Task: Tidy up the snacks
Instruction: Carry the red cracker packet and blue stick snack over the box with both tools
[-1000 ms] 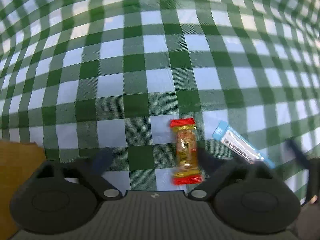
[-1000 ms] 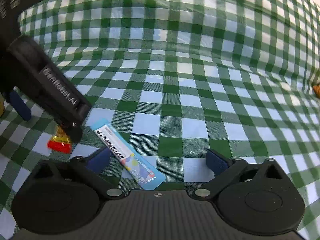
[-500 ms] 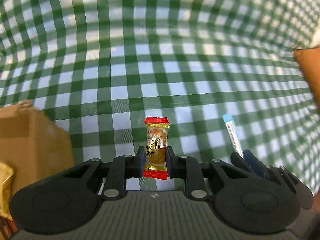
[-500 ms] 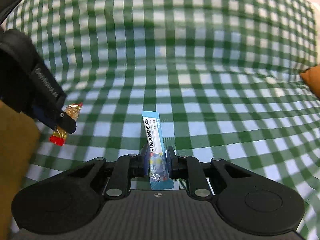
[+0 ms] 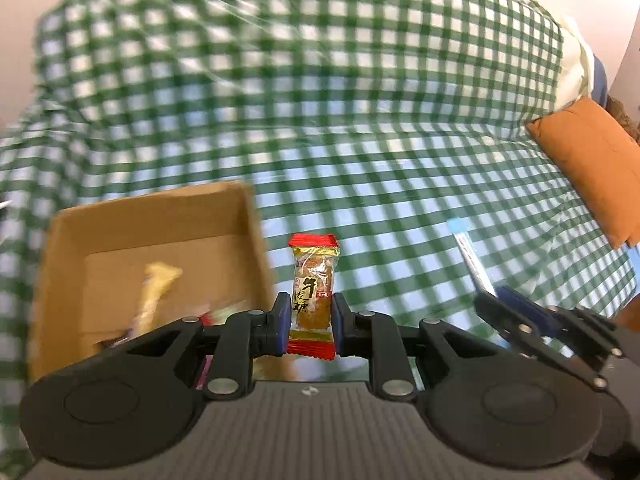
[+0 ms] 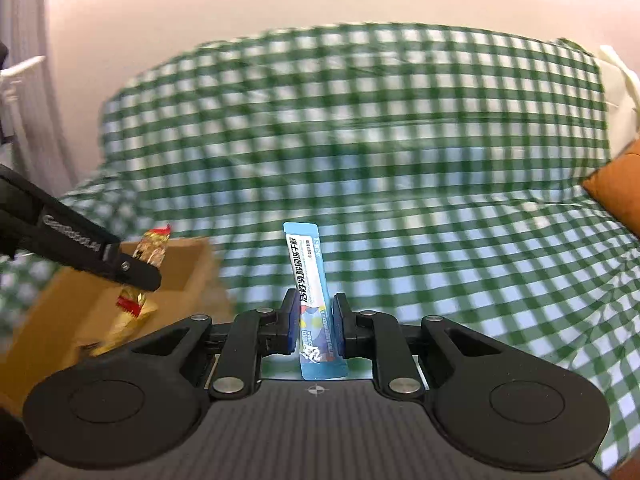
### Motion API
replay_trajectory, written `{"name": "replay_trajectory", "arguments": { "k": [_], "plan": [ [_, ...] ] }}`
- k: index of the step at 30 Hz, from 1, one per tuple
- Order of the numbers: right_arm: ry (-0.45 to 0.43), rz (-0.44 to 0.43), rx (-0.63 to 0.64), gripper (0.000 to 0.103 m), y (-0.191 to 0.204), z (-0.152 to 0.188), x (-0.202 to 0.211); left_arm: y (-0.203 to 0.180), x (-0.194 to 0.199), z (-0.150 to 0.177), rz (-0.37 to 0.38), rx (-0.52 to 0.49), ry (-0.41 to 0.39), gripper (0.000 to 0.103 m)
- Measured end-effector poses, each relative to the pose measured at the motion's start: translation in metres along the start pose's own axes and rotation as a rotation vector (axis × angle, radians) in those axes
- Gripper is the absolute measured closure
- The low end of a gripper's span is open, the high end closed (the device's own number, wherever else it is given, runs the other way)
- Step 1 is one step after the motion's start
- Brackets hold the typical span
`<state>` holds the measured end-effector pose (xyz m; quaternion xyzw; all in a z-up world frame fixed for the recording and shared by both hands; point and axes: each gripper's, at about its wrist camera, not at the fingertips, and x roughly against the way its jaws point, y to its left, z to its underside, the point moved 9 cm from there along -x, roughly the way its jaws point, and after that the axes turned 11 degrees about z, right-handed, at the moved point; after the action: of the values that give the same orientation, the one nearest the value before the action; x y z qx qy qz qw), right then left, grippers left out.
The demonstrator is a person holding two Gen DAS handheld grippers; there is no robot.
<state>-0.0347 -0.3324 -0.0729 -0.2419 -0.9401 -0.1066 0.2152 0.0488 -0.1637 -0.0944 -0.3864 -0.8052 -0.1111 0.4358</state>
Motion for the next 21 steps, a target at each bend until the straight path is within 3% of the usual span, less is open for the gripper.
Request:
{"name": "replay_trajectory", "arguments": {
  "k": [5, 13, 21],
  "plan": [
    [0.037, -0.087, 0.050, 0.084, 0.057, 0.026, 0.055, 0.033, 0.069, 0.057, -0.039, 0.023, 0.004, 0.080],
    [0.084, -0.185, 0.159, 0.084, 0.138, 0.069, 0.124, 0.089, 0.129, 0.145, -0.106, 0.111, 0.034, 0.080],
    [0.043, -0.185, 0.239, 0.084, 0.163, 0.078, 0.157, 0.110, 0.165, 0.169, -0.105, 0.181, -0.017, 0.080]
  ]
}}
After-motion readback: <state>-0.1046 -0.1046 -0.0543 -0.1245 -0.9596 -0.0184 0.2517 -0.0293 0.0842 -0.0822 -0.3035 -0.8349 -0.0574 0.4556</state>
